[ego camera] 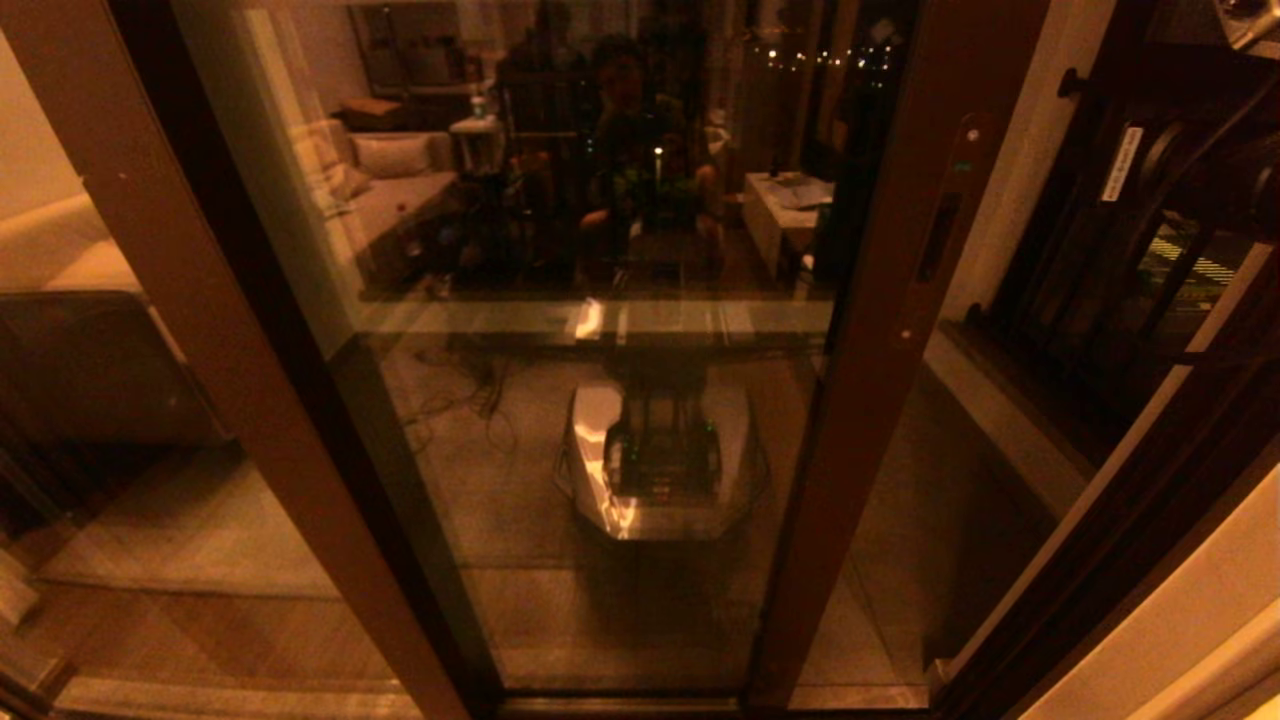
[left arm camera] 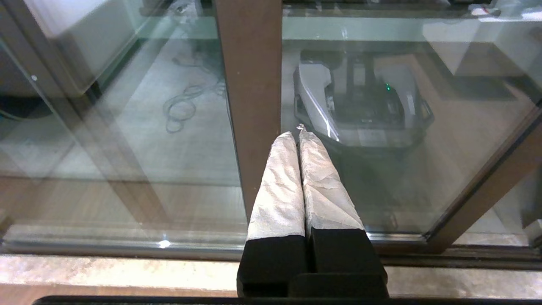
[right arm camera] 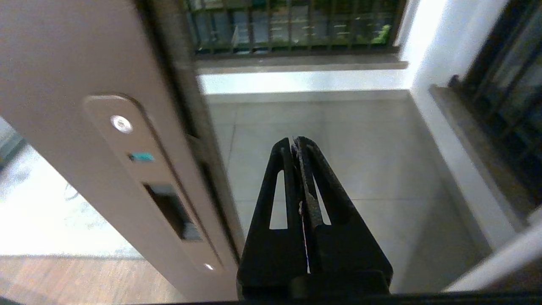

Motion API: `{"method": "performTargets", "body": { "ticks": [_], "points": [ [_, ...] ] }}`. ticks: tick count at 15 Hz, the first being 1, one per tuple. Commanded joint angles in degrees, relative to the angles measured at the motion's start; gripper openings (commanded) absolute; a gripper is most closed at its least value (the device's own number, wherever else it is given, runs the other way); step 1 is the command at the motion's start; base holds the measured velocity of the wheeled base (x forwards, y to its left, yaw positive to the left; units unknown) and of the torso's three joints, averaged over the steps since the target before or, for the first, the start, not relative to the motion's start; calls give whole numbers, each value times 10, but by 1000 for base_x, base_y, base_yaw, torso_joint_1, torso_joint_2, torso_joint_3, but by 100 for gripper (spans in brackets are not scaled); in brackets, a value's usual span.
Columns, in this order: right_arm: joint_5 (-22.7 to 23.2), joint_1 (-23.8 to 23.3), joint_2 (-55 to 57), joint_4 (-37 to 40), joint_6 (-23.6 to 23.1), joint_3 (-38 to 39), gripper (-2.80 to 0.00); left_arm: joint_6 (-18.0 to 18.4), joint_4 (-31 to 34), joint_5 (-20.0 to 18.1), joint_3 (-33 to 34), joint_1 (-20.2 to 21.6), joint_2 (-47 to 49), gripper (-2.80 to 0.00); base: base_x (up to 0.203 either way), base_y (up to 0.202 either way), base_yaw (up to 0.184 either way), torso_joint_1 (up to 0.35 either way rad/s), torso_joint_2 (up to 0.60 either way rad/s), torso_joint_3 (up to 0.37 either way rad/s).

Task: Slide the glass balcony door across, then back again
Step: Open the slid door

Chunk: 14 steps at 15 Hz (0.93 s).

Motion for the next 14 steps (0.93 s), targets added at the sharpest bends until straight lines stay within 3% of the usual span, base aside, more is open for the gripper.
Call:
{"method": "performTargets", "body": {
  "ticks": [1, 10, 14],
  "points": [
    [0, 1, 53, -2, 3, -24, -280, 0, 0, 0, 0, 0, -1, -280, 0, 0, 0, 0, 0, 0],
    [-6, 37, 87, -2, 2, -64, -280, 0, 0, 0, 0, 0, -1, -280, 0, 0, 0, 0, 0, 0],
    [-36, 72, 88, -2, 1, -69, -280, 0, 0, 0, 0, 0, -1, -280, 0, 0, 0, 0, 0, 0]
  ]
}}
